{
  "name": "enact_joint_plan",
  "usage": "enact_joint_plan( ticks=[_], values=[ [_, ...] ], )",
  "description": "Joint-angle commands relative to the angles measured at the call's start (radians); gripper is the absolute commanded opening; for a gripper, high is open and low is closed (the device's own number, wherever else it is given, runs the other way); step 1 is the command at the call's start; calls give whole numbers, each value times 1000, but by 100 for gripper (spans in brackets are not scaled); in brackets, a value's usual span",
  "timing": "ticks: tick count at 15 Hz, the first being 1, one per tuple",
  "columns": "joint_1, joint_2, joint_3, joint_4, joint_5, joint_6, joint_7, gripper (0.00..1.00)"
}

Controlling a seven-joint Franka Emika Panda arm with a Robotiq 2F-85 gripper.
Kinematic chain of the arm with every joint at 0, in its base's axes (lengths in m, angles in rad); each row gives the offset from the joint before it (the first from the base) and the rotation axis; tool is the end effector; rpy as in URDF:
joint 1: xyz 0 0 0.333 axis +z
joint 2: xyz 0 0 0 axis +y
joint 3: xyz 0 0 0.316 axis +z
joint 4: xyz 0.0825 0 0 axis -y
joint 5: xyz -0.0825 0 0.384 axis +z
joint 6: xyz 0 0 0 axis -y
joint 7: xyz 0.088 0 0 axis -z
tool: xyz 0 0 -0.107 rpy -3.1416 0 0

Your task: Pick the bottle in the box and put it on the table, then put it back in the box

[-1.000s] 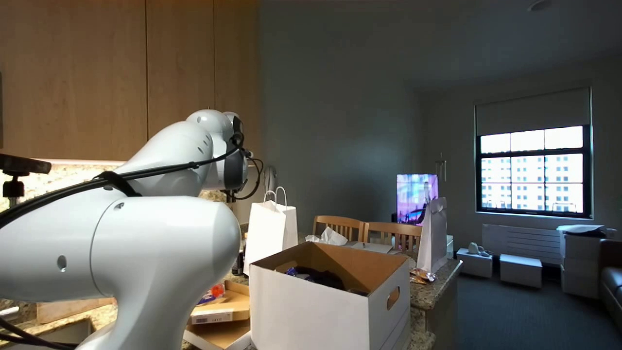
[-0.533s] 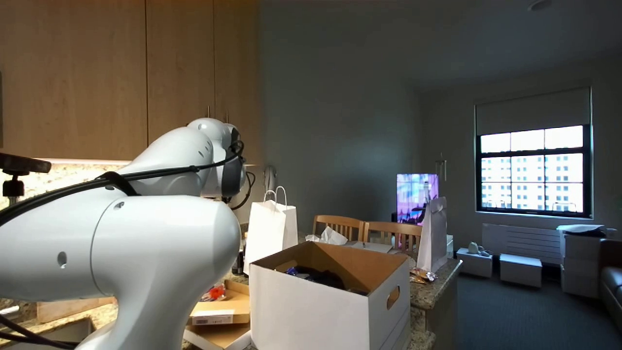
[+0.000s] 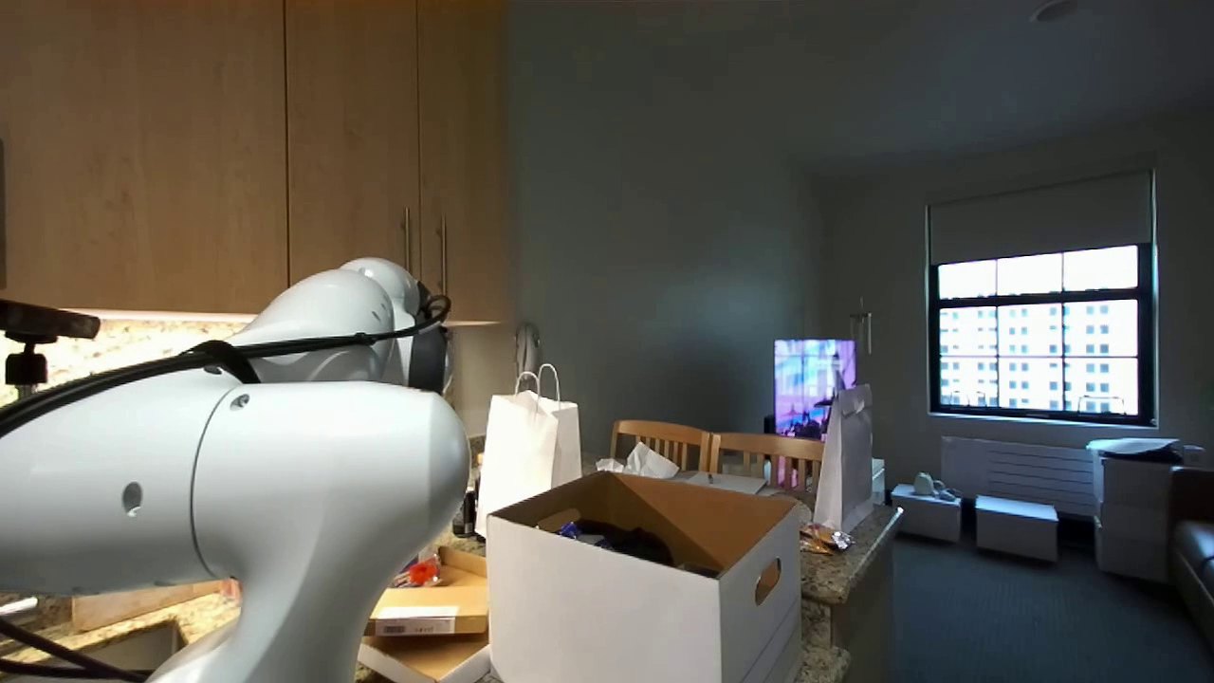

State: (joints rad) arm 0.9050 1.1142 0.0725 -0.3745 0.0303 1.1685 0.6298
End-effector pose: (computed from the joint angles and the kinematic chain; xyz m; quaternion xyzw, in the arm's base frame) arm 0.4410 0.6013 0.3837 0.9732 0.1596 -0.1455 0.0788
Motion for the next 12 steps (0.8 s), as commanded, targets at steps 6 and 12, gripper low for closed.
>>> enact_joint_plan(
  ticks=[6, 12],
  values=[
    [66, 54, -52, 8, -2, -58, 449, 100],
    [45, 86, -47, 6, 20, -112, 744, 100]
  ],
)
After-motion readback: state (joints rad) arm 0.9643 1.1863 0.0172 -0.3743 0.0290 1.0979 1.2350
